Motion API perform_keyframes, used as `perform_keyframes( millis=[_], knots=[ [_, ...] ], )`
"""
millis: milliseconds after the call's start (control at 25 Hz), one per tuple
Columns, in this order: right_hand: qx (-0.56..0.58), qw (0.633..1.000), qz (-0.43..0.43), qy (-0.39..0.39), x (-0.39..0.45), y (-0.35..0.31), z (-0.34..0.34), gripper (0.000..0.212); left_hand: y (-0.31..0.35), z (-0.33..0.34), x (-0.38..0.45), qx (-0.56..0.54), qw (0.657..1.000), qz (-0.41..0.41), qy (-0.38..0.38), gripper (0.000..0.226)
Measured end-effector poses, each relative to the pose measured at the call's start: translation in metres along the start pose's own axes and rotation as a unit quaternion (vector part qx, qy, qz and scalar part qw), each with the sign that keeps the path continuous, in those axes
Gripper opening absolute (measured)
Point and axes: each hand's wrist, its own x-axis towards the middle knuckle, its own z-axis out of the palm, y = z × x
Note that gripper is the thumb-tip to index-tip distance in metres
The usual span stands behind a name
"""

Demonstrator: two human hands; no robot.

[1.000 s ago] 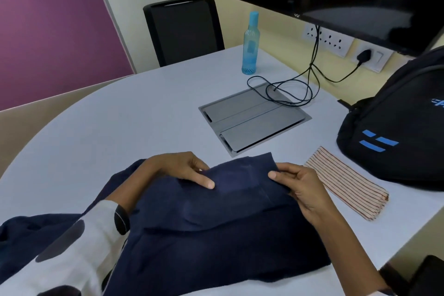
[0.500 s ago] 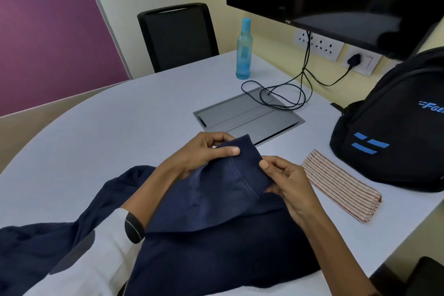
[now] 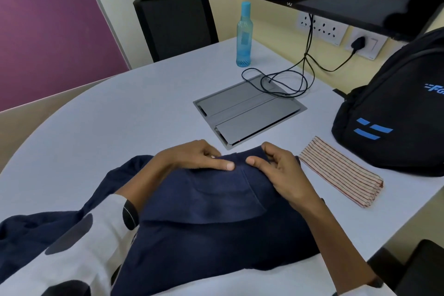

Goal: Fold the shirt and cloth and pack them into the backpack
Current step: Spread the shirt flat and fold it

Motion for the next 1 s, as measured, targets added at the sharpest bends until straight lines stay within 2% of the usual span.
perform_keyframes(
  millis=[160,240,280,360,440,480,640,760,880,1000],
  knots=[
    [0.082,0.996,0.013,0.018,-0.003,0.008,-0.025,0.019,-0.039,-0.020,-0.016,0.031,0.997,-0.061,-0.037,0.027],
    [0.134,0.988,0.051,0.061,-0.001,0.020,-0.037,0.024,-0.053,-0.024,-0.012,0.012,0.999,-0.046,0.012,0.036],
    [0.125,0.985,0.066,0.097,0.001,0.028,-0.040,0.024,-0.058,-0.026,-0.007,0.009,0.998,-0.041,0.044,0.046],
    [-0.021,0.982,0.073,0.172,0.007,0.054,-0.041,0.024,-0.069,-0.025,0.010,0.080,0.992,-0.062,0.072,0.052],
    [-0.183,0.958,0.065,0.210,0.011,0.077,-0.038,0.025,-0.077,-0.018,0.029,0.197,0.971,-0.106,0.082,0.035],
    [-0.216,0.951,0.061,0.213,0.013,0.087,-0.036,0.024,-0.080,-0.012,0.037,0.231,0.962,-0.118,0.087,0.028],
    [-0.275,0.935,0.045,0.219,0.025,0.114,-0.043,0.020,-0.099,0.008,0.061,0.305,0.935,-0.154,0.093,0.030],
    [-0.327,0.923,0.052,0.197,0.039,0.136,-0.056,0.020,-0.124,0.011,0.069,0.304,0.931,-0.179,0.094,0.032],
    [-0.347,0.920,0.095,0.153,0.052,0.159,-0.063,0.026,-0.143,0.013,0.082,0.283,0.933,-0.161,0.156,0.031],
    [-0.358,0.915,0.119,0.145,0.064,0.172,-0.066,0.025,-0.154,0.020,0.095,0.277,0.927,-0.101,0.232,0.029]
  ],
)
